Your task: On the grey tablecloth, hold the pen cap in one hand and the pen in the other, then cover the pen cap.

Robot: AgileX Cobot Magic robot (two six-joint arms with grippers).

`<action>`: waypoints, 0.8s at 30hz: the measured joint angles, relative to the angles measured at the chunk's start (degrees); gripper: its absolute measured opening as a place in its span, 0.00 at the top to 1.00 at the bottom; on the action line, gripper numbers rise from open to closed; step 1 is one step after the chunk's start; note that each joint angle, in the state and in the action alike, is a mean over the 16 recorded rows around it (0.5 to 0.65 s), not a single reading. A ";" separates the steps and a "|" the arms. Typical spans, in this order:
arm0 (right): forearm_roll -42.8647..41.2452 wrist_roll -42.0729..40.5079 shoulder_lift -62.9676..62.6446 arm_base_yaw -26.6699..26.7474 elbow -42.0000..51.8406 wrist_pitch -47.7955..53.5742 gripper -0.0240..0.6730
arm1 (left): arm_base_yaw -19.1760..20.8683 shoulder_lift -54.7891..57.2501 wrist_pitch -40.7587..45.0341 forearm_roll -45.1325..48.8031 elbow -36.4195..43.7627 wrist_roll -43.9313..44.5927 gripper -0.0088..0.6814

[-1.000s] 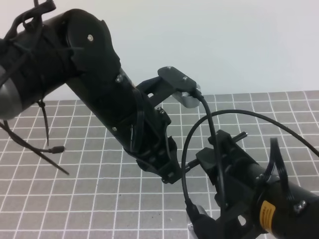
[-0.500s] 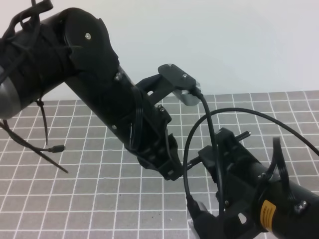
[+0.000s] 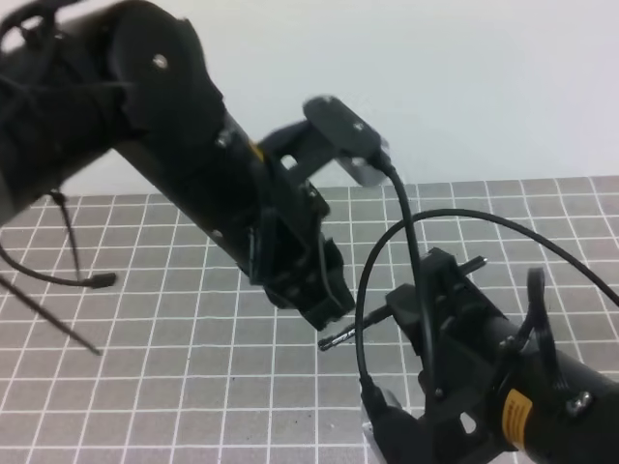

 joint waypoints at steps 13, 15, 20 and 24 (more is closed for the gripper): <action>18.72 15.00 -0.01 -6.83 0.04 -0.53 0.97 | -0.01 -4.44 -0.29 8.19 0.31 -6.35 0.81; 23.99 20.63 -0.01 -7.62 0.03 0.09 0.97 | -0.01 -5.04 -0.74 9.47 0.51 -7.85 0.85; 37.35 34.56 0.12 -9.16 -0.05 2.55 0.97 | -0.01 -6.39 -3.13 11.89 1.02 -11.86 0.94; 47.94 41.18 0.39 -10.97 -0.45 4.69 0.97 | -0.01 -7.49 -6.61 12.79 1.65 -14.71 0.99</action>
